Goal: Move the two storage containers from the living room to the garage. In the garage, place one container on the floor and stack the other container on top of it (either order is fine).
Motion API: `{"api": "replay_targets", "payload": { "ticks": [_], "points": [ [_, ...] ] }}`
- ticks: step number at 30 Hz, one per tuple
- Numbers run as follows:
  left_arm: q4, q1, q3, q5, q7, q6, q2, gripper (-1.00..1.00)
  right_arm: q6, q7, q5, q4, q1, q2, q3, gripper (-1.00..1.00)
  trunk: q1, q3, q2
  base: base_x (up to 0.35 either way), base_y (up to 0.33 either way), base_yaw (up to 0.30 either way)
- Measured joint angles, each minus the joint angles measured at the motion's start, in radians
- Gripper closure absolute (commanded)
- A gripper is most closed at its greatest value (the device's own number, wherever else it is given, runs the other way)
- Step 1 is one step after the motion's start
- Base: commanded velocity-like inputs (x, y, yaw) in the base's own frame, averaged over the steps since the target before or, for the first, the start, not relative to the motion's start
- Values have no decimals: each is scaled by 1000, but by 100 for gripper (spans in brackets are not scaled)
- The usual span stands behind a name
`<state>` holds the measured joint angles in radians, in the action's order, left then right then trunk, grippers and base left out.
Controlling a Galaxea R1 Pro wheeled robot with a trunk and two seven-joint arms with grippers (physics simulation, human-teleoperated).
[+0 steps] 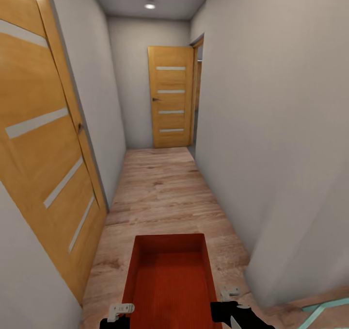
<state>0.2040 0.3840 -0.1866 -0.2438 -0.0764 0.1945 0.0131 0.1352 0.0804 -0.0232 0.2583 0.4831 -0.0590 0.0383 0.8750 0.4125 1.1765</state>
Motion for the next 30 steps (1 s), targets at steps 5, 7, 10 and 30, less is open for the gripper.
{"api": "replay_targets", "payload": {
  "ticks": [5,7,10,30],
  "points": [
    [0,0,0,0,0,0,0,100,0,0,-1,0,0,0,1,100,0,0,0,316,120,0],
    [0,0,0,0,0,0,0,100,0,0,-2,0,0,1,1,100,0,0,0,316,120,0],
    [0,0,0,0,0,0,0,100,0,0,-1,0,0,0,1,100,0,0,0,316,120,0],
    [0,0,0,0,0,0,0,100,0,0,-2,0,0,1,1,100,0,0,0,319,114,0]
  ]
}}
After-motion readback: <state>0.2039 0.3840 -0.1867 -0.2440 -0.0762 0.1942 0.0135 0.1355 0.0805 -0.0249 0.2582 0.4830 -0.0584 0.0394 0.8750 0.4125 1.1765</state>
